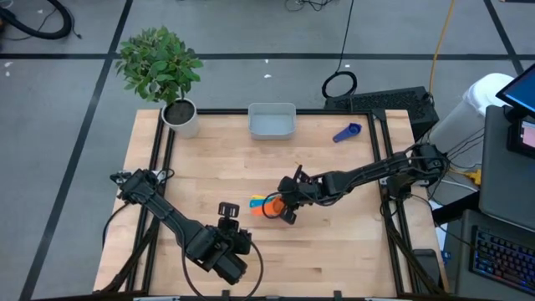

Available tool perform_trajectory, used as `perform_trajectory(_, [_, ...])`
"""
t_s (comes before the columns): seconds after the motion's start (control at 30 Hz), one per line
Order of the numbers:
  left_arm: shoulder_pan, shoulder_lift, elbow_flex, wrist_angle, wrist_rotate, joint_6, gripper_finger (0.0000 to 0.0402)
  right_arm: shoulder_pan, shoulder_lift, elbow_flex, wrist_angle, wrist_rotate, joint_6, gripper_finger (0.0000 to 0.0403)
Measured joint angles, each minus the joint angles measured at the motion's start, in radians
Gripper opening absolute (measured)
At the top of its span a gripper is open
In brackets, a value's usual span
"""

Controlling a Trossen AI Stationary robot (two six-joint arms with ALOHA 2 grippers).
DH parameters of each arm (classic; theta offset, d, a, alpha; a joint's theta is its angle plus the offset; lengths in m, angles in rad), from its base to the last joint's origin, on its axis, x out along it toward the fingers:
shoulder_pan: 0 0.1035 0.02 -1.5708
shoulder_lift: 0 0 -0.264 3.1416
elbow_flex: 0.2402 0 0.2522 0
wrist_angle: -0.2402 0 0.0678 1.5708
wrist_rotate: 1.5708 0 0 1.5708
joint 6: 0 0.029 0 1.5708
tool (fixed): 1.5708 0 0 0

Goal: Nest measuring cups in basket
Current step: Stack the orange measuring cup on top of the light blue measuring cup

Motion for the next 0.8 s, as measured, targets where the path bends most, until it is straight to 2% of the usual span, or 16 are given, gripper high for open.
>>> perform_trajectory(0.4, [-0.004,0.000,0.000,0.000,0.000,-0.009,0.0102,-0.004,0.000,0.000,0.001,-0.001,0.008,0.0117])
perform_trajectory(0.67, [-0.019,0.000,0.000,0.005,0.002,-0.032,0.0102,-0.005,0.000,0.000,0.019,0.004,-0.029,0.0125])
perform_trajectory(0.8, [-0.029,0.001,-0.001,0.132,0.047,-0.004,0.0102,-0.006,-0.033,-0.002,0.051,0.051,-0.104,0.0125])
